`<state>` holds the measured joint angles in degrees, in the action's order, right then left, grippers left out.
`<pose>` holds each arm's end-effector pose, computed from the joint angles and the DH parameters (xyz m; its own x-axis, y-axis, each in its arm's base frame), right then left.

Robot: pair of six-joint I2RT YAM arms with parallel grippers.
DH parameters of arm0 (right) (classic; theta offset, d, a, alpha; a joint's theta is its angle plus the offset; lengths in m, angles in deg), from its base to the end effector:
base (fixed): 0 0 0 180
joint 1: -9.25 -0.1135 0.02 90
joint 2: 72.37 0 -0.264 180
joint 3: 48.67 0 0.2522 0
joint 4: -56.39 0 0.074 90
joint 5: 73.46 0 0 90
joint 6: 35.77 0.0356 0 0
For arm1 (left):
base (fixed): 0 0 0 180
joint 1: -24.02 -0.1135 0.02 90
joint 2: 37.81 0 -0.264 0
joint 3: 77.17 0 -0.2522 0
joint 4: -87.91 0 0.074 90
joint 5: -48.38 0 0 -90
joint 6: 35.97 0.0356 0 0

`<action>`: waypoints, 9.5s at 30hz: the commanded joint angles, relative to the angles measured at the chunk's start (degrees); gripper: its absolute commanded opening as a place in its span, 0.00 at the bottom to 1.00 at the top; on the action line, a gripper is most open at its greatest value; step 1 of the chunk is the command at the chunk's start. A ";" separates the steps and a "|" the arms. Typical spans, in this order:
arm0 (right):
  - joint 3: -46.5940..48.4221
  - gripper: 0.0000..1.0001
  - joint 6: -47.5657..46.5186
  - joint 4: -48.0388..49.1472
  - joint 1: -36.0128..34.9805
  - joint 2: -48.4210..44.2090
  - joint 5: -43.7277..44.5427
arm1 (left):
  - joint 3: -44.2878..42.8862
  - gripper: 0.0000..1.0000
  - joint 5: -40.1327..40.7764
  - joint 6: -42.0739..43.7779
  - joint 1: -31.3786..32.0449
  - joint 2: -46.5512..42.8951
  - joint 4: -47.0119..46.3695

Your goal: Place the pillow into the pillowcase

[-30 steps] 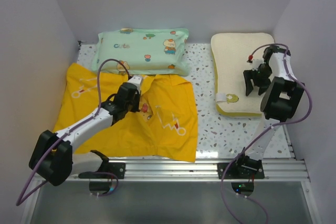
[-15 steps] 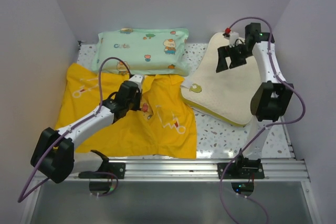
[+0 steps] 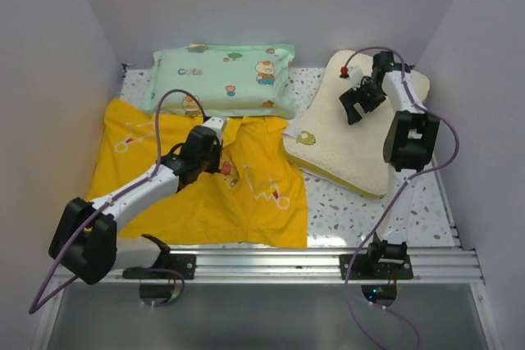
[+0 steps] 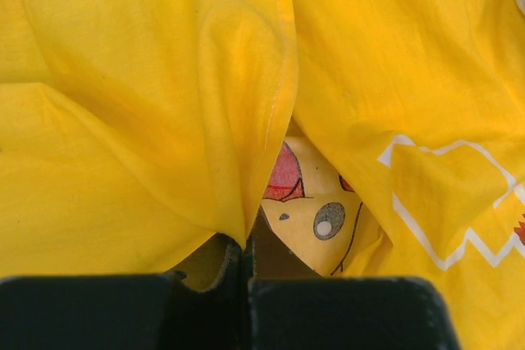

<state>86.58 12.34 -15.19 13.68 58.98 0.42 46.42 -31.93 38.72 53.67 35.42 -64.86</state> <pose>0.4864 -0.0278 0.2287 -0.6659 -0.5918 -0.4542 -0.6389 0.7668 -0.0624 0.2321 -0.1252 0.2174 -0.6838 0.0898 -0.7241 0.2094 0.9748 -0.0769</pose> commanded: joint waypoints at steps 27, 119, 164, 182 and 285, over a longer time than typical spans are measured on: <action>-12.85 0.00 43.24 4.11 5.51 -27.70 -9.63 | -3.05 0.00 -0.73 0.99 -1.96 -0.63 -0.56; -27.55 0.00 -52.23 -15.35 -34.84 -12.25 -19.55 | 0.64 0.00 -20.50 1.51 -8.38 -5.55 -0.46; -21.56 0.00 12.06 28.20 -40.29 -7.78 -12.11 | -1.29 0.00 -42.10 11.52 -7.76 -8.63 3.75; -25.83 0.00 45.64 36.72 -40.37 -11.09 -2.66 | -7.19 0.00 -60.69 12.71 -7.76 -8.90 0.82; -53.74 0.99 25.09 31.89 -56.10 -34.87 -2.17 | -18.70 0.75 -40.98 50.22 -22.79 -9.86 36.55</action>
<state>30.91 32.80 10.43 -40.70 20.36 -6.29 26.09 -75.20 88.79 32.33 27.40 -26.24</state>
